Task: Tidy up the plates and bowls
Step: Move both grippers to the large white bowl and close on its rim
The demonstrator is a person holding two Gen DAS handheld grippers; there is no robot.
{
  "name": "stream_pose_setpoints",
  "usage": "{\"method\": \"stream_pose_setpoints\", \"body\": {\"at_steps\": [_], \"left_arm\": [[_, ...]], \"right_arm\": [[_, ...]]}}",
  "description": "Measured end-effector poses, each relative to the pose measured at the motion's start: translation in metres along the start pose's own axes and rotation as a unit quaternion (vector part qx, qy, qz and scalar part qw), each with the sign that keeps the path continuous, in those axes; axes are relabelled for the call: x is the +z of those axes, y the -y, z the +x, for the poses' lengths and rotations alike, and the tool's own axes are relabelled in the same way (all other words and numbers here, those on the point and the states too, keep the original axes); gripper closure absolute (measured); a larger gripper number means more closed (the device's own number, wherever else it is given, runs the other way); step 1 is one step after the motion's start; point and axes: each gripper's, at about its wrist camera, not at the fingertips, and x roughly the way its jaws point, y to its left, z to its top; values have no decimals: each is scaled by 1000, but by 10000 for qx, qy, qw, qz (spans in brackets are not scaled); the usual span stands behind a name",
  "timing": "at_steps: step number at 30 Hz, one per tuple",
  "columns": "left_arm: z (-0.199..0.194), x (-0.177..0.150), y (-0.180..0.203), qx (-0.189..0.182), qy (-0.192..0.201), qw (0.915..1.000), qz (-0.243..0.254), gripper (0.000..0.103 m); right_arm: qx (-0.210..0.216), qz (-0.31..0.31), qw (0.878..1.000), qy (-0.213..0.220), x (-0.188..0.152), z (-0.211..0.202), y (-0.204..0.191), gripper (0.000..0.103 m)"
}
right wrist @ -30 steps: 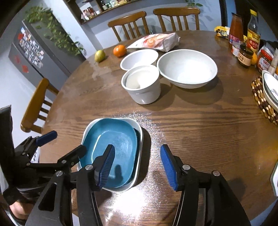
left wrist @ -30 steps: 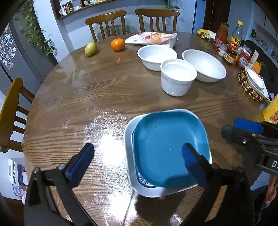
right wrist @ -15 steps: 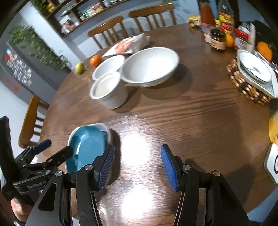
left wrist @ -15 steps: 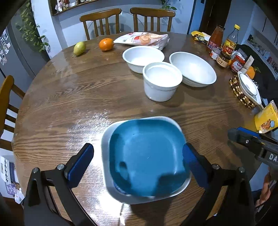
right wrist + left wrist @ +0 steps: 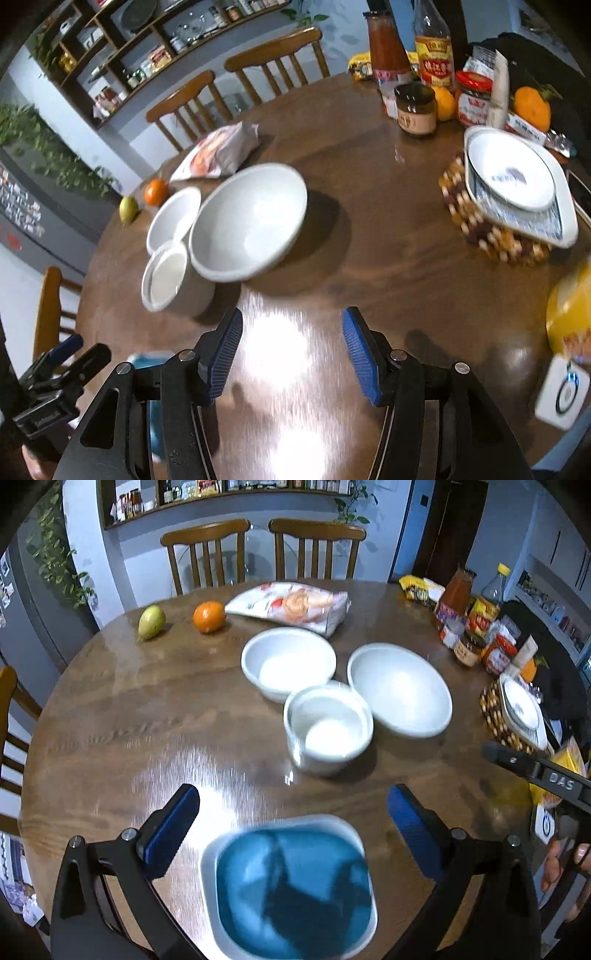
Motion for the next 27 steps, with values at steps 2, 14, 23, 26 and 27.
{"method": "stream_pose_setpoints", "body": {"at_steps": [2,14,23,26,27], "left_arm": [[3,12,1,-22,58,10000,26,1],[37,58,7,-231,-7,9996,185,1],[60,70,13,-383,-155,9988,246,2],[62,69,20,-485,-205,9981,327,2],[61,68,24,-511,-204,9977,388,2]], "right_arm": [[13,63,10000,9,10,8,0,46],[-234,538,9979,-288,57,80,11,70],[-155,490,9981,-350,63,88,12,97],[-78,493,9981,-368,60,80,16,97],[-98,467,9982,-375,57,76,17,97]]}}
